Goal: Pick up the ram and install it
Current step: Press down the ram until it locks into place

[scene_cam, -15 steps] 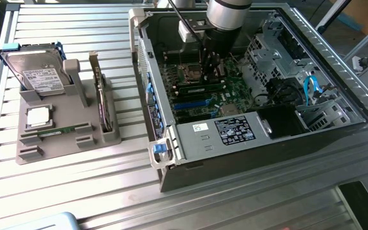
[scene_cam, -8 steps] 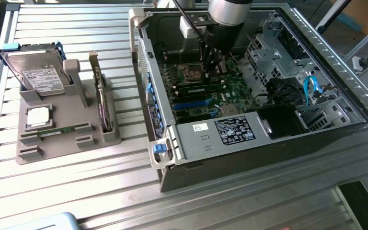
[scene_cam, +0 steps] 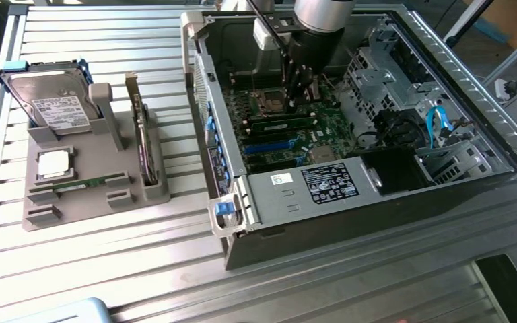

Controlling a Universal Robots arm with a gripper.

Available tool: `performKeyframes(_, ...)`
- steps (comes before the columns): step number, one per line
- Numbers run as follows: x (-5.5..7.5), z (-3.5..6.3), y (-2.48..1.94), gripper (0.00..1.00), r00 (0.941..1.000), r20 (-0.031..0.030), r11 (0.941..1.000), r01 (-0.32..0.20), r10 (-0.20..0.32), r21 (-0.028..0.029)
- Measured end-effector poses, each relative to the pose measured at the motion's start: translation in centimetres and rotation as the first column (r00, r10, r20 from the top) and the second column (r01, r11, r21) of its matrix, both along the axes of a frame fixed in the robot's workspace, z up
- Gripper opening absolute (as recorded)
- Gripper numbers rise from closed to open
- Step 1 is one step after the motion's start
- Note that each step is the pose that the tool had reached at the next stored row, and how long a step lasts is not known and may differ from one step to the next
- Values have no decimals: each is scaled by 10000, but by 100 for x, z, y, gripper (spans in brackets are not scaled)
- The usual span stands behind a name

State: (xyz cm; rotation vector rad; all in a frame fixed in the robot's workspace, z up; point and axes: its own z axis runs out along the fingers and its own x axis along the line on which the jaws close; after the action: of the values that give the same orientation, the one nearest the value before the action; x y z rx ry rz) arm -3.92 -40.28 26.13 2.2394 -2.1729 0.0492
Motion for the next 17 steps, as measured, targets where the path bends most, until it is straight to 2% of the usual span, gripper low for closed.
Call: performKeyframes(17,12,62,0,11,10000,0,10000,0,0,-1)
